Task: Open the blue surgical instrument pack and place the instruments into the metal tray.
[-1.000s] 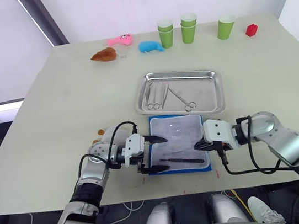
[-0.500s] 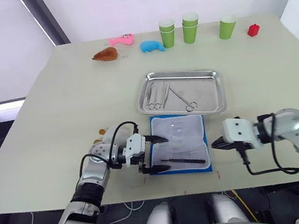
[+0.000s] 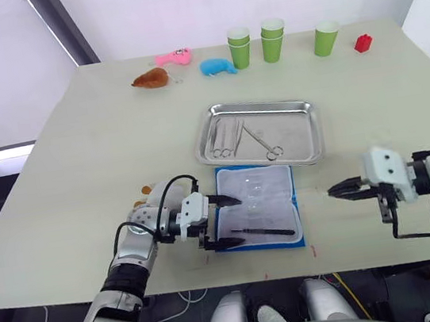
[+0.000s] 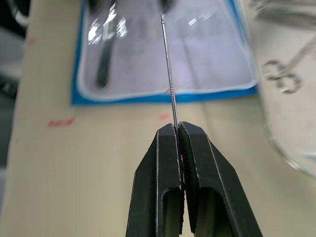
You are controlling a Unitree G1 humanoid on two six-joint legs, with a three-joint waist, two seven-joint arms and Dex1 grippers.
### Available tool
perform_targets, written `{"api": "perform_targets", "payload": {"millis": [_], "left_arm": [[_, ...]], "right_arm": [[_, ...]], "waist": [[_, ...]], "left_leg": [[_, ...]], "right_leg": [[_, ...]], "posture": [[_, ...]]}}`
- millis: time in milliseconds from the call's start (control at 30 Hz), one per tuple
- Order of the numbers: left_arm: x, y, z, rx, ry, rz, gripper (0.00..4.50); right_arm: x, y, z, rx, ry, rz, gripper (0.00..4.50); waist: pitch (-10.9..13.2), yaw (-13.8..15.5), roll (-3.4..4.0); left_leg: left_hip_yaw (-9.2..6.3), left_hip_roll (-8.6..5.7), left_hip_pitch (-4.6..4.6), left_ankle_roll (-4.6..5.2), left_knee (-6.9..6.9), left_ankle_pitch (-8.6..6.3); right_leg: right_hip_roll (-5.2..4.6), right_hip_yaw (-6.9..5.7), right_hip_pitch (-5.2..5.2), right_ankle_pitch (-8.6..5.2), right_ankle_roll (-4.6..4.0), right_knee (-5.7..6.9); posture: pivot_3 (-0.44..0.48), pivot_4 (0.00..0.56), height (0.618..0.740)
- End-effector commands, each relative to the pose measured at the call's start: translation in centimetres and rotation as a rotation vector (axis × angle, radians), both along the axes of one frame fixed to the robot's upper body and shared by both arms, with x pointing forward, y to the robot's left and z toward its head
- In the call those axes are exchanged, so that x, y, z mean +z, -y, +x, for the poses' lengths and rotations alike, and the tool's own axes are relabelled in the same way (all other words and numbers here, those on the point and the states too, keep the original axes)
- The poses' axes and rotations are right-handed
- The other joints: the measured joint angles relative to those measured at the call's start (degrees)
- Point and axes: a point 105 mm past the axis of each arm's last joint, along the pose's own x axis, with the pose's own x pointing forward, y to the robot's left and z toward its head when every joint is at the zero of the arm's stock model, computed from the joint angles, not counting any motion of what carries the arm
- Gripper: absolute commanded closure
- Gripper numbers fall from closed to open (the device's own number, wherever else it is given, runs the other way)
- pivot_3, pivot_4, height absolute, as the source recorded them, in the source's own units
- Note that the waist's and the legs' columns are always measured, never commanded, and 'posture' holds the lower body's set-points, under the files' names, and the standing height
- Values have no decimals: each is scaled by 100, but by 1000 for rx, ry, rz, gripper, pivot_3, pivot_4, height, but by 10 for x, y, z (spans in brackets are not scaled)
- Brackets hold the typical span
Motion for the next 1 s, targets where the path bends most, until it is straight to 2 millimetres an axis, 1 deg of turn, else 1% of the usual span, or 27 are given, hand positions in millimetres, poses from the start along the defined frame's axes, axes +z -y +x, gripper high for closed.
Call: {"api": "perform_targets", "payload": {"millis": [33, 233, 333, 433, 500, 633, 767, 900, 1000], "left_arm": [[-55, -16, -29, 16, -222, 170, 0], [-55, -16, -29, 16, -222, 171, 0], [-55, -16, -28, 17, -221, 171, 0], [-54, -16, -28, 19, -219, 171, 0], [-54, -16, -27, 20, -217, 170, 0], [-54, -17, -27, 24, -215, 172, 0], [-54, -18, -26, 29, -213, 173, 0], [-54, -19, -28, 29, -214, 175, 0], [-55, -18, -28, 27, -216, 175, 0]], "right_arm": [[14, -6, 18, -113, 46, 108, 4458], [16, -15, 58, -316, 85, 193, 4458], [12, -21, 75, -376, 97, 184, 4458], [9, -28, 97, -466, 117, 174, 4458], [8, -35, 108, -512, 99, 201, 4458], [-3, -42, 120, -573, 70, 170, 4458], [-6, -51, 131, -632, 19, 222, 4458], [-11, -60, 138, -670, -15, 237, 4458], [-17, -65, 141, -688, -39, 231, 4458]], "waist": [[0, 2, 2], [-3, 2, 9], [-4, 3, 15], [-6, -9, 18], [-7, -16, 21], [-20, -15, 41], [-28, -35, 54], [-29, -50, 55], [-30, -50, 56]], "left_leg": [[0, 0, -1, 0, 0, 0], [-3, -1, -2, 0, 0, 0], [-4, -2, -3, 0, 0, 0], [0, -2, -1, 1, 0, 0], [2, -4, 0, 1, 0, 1], [2, -5, -1, 1, 0, 1], [13, -3, -1, 2, 0, 1], [80, 41, -7, -5, 1, 8], [97, 44, -5, -5, 1, 8]], "right_leg": [[-1, 2, -1, 0, 0, 1], [-2, 6, -2, 10, -19, 1], [-2, 6, -4, 14, -25, 2], [0, 6, -4, 15, -27, 5], [1, 5, -4, 15, -27, 8], [11, 5, -5, 16, -29, 10], [11, 6, -4, 16, -29, 16], [3, 0, -3, 15, -29, 26], [3, -3, -3, 15, -29, 27]], "posture": [[0, 150, 739], [0, 150, 739], [0, 150, 739], [0, 150, 739], [0, 150, 739], [0, 150, 739], [0, 150, 739], [0, 150, 739], [0, 150, 739]]}}
